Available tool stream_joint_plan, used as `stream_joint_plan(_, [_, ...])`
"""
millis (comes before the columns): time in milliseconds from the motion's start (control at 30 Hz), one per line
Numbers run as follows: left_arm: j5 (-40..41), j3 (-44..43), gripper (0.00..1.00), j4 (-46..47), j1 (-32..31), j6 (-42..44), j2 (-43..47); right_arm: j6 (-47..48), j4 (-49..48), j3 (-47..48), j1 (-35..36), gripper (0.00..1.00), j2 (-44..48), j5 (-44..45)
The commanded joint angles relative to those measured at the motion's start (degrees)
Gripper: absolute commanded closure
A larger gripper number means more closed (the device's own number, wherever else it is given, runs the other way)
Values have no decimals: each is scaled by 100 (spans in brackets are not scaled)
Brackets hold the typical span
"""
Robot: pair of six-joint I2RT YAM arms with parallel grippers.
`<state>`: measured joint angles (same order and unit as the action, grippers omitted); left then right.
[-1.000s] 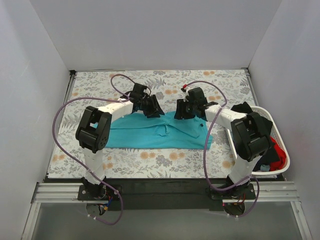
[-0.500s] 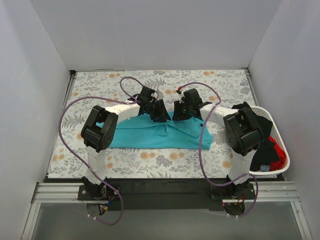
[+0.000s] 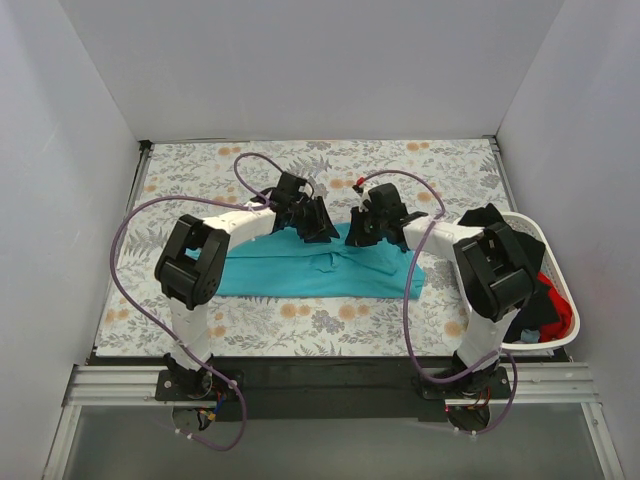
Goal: Fold and stack the t-shirts
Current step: Fold the tshirt
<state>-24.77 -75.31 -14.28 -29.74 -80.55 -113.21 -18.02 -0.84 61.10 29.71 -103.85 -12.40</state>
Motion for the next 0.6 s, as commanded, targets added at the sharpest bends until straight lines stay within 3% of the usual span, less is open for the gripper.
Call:
stream_joint_plan(0, [175, -19, 66, 75, 38, -110, 432, -140, -373, -247, 122, 91, 505, -140])
stream_joint_plan(300, [-141, -283, 67, -57, 29, 57, -8, -255, -522, -801, 438, 89, 1068, -52])
stream_joint_plan(567, [-387, -309, 67, -74, -32, 347, -122, -211, -540, -1047, 781, 65, 1262, 80])
